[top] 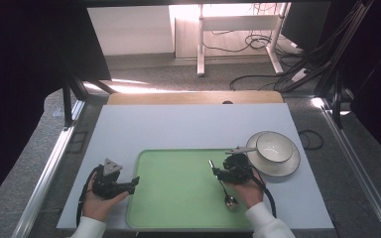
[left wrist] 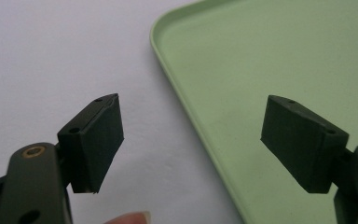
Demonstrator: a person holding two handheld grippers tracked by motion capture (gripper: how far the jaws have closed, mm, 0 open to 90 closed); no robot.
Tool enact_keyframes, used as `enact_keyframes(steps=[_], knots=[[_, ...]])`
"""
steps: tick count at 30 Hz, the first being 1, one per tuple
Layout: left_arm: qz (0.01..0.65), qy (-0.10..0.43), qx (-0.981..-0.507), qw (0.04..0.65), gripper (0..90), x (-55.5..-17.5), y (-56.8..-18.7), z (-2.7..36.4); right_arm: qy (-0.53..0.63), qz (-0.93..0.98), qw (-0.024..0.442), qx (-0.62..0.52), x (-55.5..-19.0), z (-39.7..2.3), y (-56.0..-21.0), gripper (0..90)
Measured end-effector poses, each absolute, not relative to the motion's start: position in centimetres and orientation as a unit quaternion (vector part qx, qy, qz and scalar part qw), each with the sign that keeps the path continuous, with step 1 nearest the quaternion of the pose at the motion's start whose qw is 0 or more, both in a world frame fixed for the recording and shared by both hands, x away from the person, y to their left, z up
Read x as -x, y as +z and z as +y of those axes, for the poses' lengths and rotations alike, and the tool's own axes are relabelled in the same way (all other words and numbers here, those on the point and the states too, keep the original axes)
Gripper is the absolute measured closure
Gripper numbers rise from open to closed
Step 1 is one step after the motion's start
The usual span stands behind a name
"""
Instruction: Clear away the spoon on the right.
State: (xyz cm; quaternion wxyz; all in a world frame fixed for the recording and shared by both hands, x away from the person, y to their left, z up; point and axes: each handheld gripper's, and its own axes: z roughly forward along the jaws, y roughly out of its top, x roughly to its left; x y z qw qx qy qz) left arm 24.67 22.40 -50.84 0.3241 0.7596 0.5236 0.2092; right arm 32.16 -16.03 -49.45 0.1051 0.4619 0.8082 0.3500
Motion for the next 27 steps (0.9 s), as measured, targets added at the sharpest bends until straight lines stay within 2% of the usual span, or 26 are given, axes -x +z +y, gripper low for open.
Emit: enact_keyframes(steps=[10,18,27], knots=[[0.518,0.205,-0.763,0.327,20.6,-24.9,-50.8,22.1,0.4,0.811,0.083,-0.42,-32.3,-17.0,-48.4,41.8],[0.522,0.209,-0.759,0.328,20.6,-24.9,-50.7,22.2,0.423,0.809,0.086,-0.399,-32.3,-18.3,-47.3,37.8],[0.514,0.211,-0.761,0.335,20.6,-25.0,-50.4,21.7,0.458,0.788,0.12,-0.395,-30.3,-22.2,-45.3,35.2]])
